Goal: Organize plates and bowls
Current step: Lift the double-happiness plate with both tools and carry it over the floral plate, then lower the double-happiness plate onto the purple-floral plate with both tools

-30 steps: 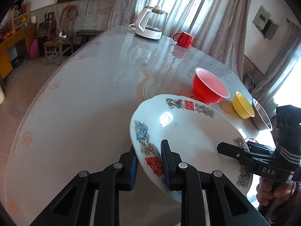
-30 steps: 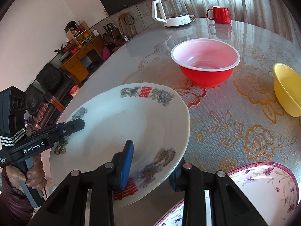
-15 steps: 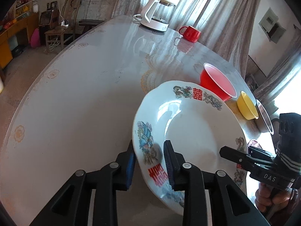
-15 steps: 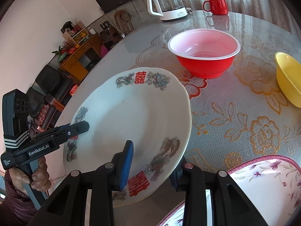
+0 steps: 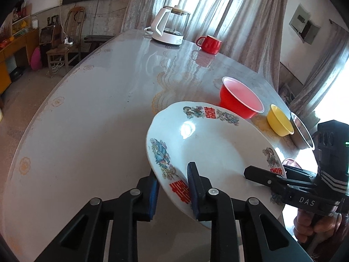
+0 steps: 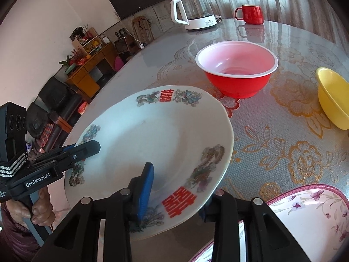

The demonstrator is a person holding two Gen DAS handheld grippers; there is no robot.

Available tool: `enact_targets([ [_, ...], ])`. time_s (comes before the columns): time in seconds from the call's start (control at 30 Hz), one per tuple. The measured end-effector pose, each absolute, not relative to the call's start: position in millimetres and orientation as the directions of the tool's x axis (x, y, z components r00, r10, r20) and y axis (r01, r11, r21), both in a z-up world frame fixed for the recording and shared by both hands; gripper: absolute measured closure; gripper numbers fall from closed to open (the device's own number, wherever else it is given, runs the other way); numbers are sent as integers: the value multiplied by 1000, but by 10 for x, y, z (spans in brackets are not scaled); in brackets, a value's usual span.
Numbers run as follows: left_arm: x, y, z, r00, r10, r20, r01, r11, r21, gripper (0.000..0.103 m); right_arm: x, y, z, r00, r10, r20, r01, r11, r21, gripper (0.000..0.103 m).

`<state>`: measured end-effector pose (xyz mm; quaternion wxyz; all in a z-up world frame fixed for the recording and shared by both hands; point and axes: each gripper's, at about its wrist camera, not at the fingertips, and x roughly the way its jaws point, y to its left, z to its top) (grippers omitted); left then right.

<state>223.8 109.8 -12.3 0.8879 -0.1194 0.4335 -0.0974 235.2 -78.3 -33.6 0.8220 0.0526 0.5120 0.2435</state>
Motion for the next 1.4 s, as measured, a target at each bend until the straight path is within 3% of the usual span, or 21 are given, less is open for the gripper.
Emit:
enact_targets([
  [0.9,1460,684,474,731,-320,-603,184,943,-277,77,1766,-1166,194,522,484,-702,-379,869,317,69],
  [1.4,1088,-236,390,638,-454,-621,372,889,-268,74,1004,-2015,301,598,375,-709,-255,927,275,69],
])
